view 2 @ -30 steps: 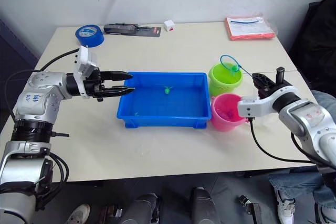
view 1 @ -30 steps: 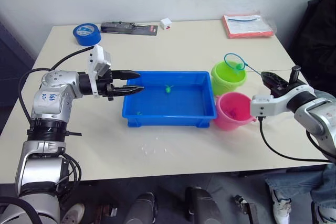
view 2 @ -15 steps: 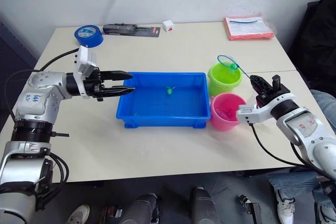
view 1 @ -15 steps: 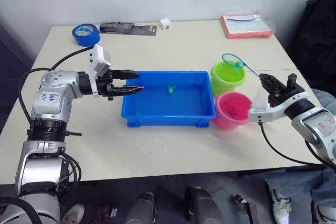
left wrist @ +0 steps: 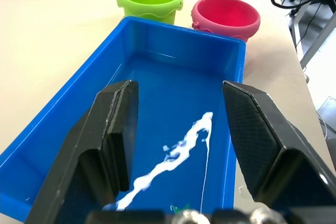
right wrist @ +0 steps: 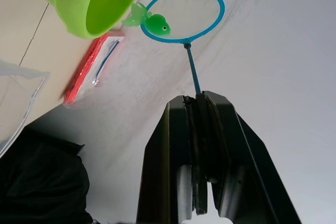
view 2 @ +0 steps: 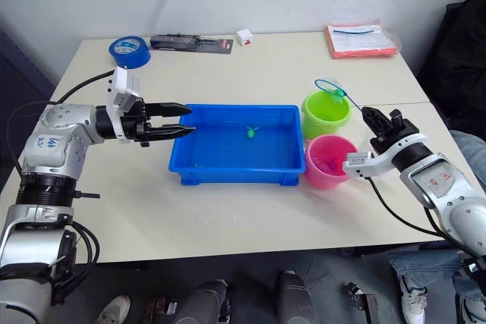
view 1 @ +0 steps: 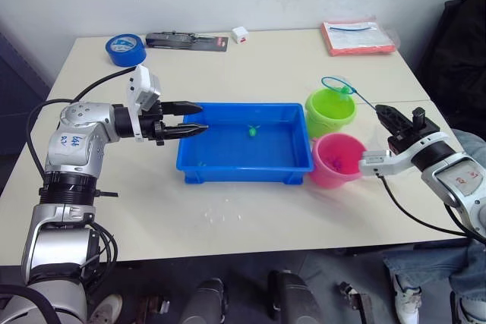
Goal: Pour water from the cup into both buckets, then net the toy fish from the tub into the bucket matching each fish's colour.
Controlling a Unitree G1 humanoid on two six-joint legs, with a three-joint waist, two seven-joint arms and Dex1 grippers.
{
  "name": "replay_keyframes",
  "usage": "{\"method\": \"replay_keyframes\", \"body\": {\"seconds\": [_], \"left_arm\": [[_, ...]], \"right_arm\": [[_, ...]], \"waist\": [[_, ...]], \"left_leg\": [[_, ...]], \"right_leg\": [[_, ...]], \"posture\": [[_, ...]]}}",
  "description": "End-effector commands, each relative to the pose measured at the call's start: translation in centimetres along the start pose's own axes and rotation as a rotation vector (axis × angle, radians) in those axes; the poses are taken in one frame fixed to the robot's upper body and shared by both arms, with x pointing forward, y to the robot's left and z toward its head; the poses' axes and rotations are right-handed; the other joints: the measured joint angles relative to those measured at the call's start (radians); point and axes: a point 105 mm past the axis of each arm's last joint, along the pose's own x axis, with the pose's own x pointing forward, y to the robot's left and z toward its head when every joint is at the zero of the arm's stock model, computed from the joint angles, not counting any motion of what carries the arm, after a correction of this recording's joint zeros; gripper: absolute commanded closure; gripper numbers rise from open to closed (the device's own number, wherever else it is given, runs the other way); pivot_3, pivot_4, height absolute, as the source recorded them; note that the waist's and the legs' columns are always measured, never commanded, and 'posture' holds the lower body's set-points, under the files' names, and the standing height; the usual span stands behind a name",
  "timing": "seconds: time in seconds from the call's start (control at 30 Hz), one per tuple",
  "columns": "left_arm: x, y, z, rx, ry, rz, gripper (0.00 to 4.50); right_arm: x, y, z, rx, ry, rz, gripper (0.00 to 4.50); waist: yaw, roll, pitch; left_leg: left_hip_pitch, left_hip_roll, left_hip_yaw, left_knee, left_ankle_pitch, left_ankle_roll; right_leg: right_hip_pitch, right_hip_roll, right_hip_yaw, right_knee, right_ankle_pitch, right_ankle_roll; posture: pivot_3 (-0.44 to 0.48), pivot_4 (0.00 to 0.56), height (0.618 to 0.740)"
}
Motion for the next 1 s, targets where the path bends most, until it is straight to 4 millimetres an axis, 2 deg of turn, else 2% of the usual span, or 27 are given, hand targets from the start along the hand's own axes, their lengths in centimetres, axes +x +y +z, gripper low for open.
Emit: {"method": "replay_keyframes", "body": {"seconds": [0.03,0.43,1.0], "left_arm": [[-0.20,0.02,0.77,0.035,-0.015,0.007,1.71],[-0.56,0.06,0.76,0.038,-0.009,0.018,1.71],[-0.46,0.07,0.75,0.036,-0.012,0.016,1.71]], "right_arm": [[0.19,-0.98,-0.75,-0.046,0.011,-0.042,3.70],[0.54,-0.82,-0.96,-0.028,0.020,-0.049,3.70],[0.01,-0.79,-0.07,-0.013,-0.011,-0.050,3.70]], "waist": [[0.000,0.000,0.000],[0.000,0.000,0.000],[0.000,0.000,0.000]], "left_leg": [[0.000,0.000,0.000,0.000,0.000,0.000],[0.000,0.000,0.000,0.000,0.000,0.000],[0.000,0.000,0.000,0.000,0.000,0.000]], "right_leg": [[0.000,0.000,0.000,0.000,0.000,0.000],[0.000,0.000,0.000,0.000,0.000,0.000],[0.000,0.000,0.000,0.000,0.000,0.000]], "posture": [[0.000,0.150,0.737],[0.000,0.150,0.737],[0.000,0.150,0.737]]}}
